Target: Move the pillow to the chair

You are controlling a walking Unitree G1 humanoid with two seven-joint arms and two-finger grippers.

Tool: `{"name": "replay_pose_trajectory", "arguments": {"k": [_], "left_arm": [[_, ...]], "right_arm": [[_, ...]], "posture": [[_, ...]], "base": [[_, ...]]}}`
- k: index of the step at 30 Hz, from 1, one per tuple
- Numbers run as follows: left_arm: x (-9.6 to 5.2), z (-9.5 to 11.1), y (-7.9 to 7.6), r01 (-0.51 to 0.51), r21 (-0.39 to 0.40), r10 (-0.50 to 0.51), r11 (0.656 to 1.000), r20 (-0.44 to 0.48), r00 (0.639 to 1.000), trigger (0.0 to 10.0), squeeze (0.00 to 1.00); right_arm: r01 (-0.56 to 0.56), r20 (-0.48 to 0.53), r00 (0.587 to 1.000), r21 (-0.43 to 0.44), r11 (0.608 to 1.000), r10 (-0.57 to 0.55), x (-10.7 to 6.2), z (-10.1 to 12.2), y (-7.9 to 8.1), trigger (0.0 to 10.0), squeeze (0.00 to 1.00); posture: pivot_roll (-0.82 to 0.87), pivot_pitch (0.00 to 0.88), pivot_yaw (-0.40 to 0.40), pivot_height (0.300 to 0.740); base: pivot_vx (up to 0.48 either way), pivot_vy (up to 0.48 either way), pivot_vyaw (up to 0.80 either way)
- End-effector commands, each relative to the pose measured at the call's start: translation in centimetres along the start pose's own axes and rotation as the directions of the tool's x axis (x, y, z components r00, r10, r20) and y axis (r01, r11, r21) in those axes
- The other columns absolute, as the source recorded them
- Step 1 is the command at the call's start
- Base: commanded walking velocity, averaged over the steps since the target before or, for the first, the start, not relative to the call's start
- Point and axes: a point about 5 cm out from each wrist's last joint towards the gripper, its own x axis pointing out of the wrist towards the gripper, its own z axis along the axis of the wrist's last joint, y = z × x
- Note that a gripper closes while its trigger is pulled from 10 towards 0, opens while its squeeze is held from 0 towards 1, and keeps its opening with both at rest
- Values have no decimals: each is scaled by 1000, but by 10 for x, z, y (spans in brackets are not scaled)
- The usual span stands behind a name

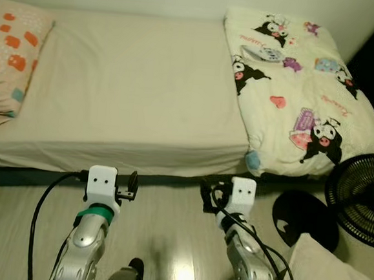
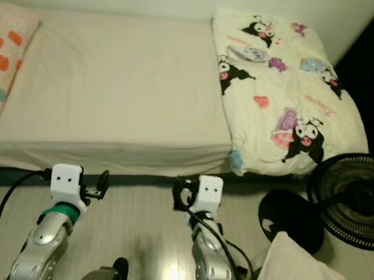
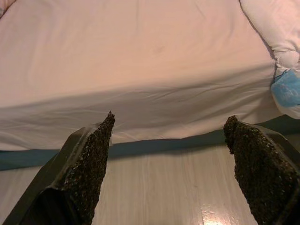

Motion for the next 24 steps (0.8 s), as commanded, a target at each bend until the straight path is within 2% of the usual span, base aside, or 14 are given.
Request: {"name": "replay_pose_trajectory", "arguments": {"k": [1,16,24], "left_arm": [[-2,-4,0,0,-3,0,1000,-12,1000,10000,0],[-2,-4,3,-8,6,8,1000,-9,1000,10000,0],[-3,-3,6,-13,10,13,1000,-7,1000,10000,0]], "right_arm": [[-1,-26,1000,-3,1000,1,-4,-7,0,10000,0],[-33,-40,999,-42,999,31,-3,-10,3,10000,0],[-36,-44,998,-36,999,35,-1,-10,5,10000,0]], "posture": [[61,78,10,740],[71,64,1,740],[74,52,-1,740]], "base": [[311,0,0],[341,0,0],[345,0,662]]}}
